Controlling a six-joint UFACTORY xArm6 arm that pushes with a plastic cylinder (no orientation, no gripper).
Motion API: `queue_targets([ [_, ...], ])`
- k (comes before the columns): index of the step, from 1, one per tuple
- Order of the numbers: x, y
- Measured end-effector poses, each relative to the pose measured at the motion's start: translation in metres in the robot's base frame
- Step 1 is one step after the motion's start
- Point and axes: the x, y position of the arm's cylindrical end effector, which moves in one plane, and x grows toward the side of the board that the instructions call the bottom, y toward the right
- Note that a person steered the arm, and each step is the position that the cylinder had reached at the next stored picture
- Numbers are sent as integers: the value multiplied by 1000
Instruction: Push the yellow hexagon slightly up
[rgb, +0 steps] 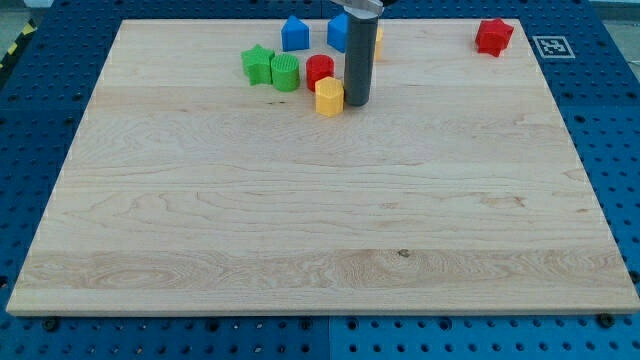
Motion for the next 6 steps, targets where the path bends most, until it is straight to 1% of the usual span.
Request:
queue_targets([
  [1, 6, -2],
  [3, 38, -2],
  [4, 25, -13],
  [6, 22, -14],
])
